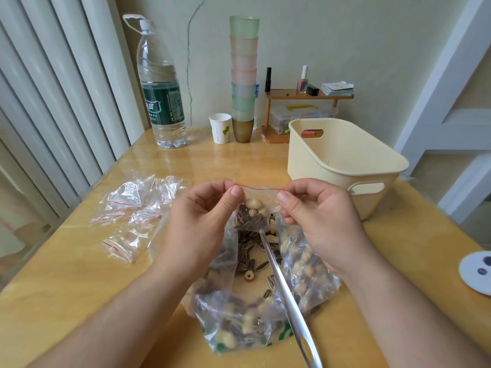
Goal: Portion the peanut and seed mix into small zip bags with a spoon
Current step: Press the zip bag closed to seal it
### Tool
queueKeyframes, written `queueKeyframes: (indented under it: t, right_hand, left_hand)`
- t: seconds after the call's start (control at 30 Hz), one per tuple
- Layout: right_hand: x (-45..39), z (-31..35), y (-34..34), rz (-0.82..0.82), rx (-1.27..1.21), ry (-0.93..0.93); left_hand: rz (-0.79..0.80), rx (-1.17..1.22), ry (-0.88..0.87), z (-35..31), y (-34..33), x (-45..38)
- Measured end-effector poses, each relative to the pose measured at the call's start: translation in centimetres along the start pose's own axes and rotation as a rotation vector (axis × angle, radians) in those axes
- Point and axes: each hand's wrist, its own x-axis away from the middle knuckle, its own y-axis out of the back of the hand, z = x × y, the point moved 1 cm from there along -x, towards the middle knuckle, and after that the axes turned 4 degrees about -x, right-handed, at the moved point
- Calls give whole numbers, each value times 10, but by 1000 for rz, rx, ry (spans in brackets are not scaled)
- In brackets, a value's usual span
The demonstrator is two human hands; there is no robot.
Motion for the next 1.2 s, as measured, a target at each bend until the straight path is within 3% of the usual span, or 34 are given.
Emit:
queueKeyframes:
  t: [0.43, 0.6, 1.2]
  right_hand:
    - [0, -3, -7, 24, 44, 31]
    - [2, -3, -8, 36, 22, 33]
    - [3, -5, -7, 90, 61, -3]
  left_hand:
    - [71, 25, 20, 1, -2, 0]
    - [168, 9, 42, 1, -3, 2]
    - [99, -132, 41, 3, 3, -2]
